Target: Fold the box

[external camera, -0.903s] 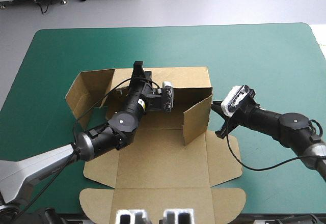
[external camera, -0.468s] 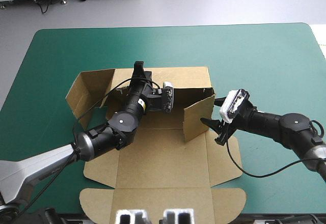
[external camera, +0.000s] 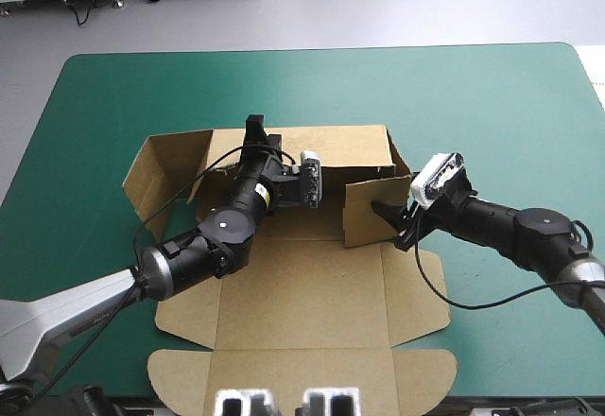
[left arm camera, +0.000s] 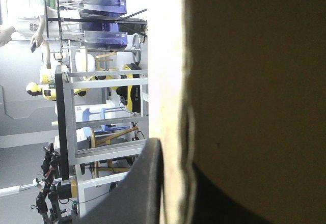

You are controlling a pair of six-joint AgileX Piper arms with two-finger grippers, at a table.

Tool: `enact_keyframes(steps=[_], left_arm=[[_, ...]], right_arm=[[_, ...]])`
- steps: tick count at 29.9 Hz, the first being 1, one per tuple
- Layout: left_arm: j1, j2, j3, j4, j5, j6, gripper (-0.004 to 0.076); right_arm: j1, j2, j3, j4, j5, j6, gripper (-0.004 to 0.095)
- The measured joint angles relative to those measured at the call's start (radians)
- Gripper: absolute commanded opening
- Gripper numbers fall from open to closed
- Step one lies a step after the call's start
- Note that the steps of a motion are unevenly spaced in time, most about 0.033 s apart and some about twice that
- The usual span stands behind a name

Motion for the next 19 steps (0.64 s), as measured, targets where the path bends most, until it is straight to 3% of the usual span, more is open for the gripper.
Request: enact_keyframes(steps=[6, 11, 15, 19], left_arm=[[-0.006, 0.000, 0.000, -0.006, 0.007, 0.002, -0.0010], [-0.007, -0.001, 0.000, -0.007, 0.007, 0.002, -0.0010], [-0.017, -0.001, 0.000, -0.008, 0.023, 0.002, -0.0010], [-0.031, -0.002, 0.000, -0.014, 0.041, 0.002, -0.0010]], right_arm=[[0.040, 0.028, 0.000, 0.036, 0.007, -0.005, 0.0652], [0.143, 0.028, 0.000, 0.096, -0.136, -0.029, 0.0637], [0.225, 0.028, 0.000, 0.140, -0.301, -0.048, 0.0542], [0.264, 0.029, 0.000, 0.154, -0.381, -0.058, 0.0330]])
